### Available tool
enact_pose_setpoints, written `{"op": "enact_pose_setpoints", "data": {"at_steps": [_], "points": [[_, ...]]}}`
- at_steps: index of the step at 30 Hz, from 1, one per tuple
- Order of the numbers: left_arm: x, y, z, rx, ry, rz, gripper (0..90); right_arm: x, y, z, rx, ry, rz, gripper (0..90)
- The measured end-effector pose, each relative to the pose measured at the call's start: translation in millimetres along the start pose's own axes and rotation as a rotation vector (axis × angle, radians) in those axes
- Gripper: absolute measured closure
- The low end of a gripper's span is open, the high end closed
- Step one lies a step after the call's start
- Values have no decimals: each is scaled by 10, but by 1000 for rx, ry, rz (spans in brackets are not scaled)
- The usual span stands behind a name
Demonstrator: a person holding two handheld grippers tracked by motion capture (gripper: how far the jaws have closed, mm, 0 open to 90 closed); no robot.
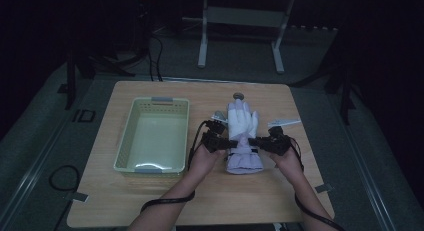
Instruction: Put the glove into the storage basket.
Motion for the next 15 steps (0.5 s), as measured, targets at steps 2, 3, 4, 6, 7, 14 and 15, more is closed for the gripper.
{"op": "enact_pose_setpoints", "data": {"at_steps": [2,3,4,6,7,14,15], "points": [[-107,-30,54,28,10,3,748,-38,36,46,-9,-5,5,820],[-137,-40,70,30,8,3,748,-55,55,66,-16,-9,3,821],[-137,-40,70,30,8,3,749,-72,74,87,-19,-15,2,821],[-202,-54,103,43,3,6,749,-106,102,130,-23,-28,5,820],[-269,-60,134,51,1,3,749,-121,115,153,-25,-34,7,821],[-507,-47,205,75,-15,-8,748,-193,240,325,-46,-63,16,820],[-541,-41,211,71,-22,-10,748,-199,257,351,-44,-67,20,820]]}}
Point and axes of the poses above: each handheld gripper's, and its own axes: x roughly forward along the jaws, z roughly out of its top, y roughly to its left, the point moved 1 cm from there along x, roughly forward along the jaws, and after that the axes turned 4 degrees about y, right-handed, at the moved point
